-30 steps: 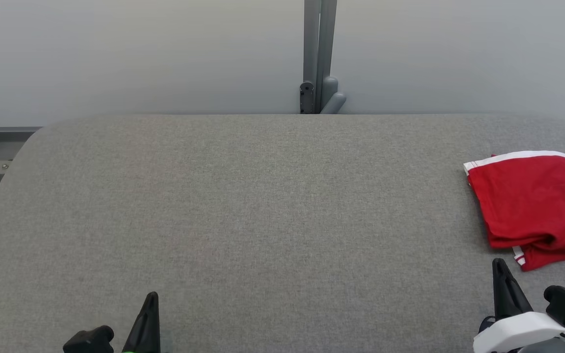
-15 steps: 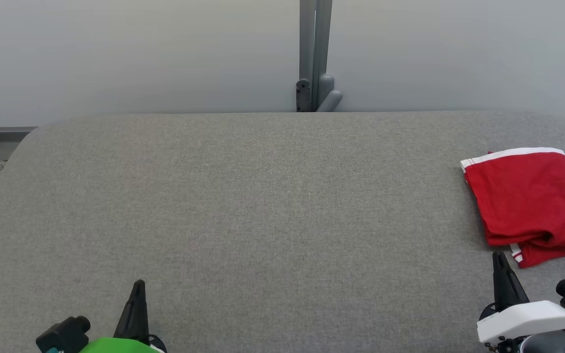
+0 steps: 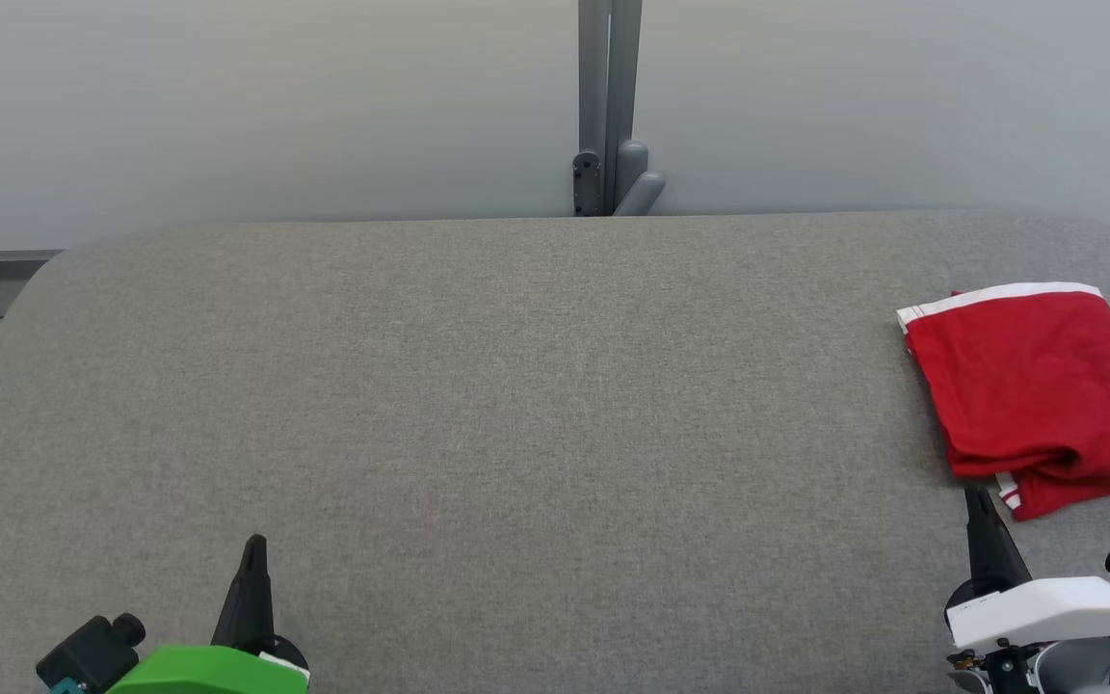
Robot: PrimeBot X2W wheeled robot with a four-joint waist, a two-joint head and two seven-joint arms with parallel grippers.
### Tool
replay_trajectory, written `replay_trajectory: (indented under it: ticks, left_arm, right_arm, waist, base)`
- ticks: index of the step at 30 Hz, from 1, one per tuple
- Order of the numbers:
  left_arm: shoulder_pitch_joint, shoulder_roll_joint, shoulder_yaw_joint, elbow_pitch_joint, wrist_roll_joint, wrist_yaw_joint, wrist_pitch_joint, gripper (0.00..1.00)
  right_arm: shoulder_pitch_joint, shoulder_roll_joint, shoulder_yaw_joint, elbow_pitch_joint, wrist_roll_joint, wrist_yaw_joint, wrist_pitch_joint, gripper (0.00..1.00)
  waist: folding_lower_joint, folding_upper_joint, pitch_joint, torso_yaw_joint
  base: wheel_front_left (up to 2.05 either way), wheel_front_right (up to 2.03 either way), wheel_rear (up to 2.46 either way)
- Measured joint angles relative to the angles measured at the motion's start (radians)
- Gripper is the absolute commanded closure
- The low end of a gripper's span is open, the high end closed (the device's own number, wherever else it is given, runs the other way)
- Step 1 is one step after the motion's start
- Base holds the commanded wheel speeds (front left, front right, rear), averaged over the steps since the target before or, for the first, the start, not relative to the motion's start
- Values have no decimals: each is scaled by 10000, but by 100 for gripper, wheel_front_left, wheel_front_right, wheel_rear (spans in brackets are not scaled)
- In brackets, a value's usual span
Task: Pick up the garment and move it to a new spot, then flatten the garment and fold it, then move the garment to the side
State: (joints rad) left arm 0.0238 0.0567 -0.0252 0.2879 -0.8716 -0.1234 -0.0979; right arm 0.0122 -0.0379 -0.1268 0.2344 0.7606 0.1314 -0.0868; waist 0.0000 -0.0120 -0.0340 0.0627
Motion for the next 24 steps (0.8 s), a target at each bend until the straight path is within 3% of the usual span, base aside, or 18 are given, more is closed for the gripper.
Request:
replay_trajectory:
  ticks: [24]
  left_arm:
    - [-454,25,418,-178,-2715,-4,704,100]
  right_arm:
    - [-390,-38,48,-2,3080,-8,721,100]
  waist:
    - [0,0,105,-180]
  base:
    - [0,0,0]
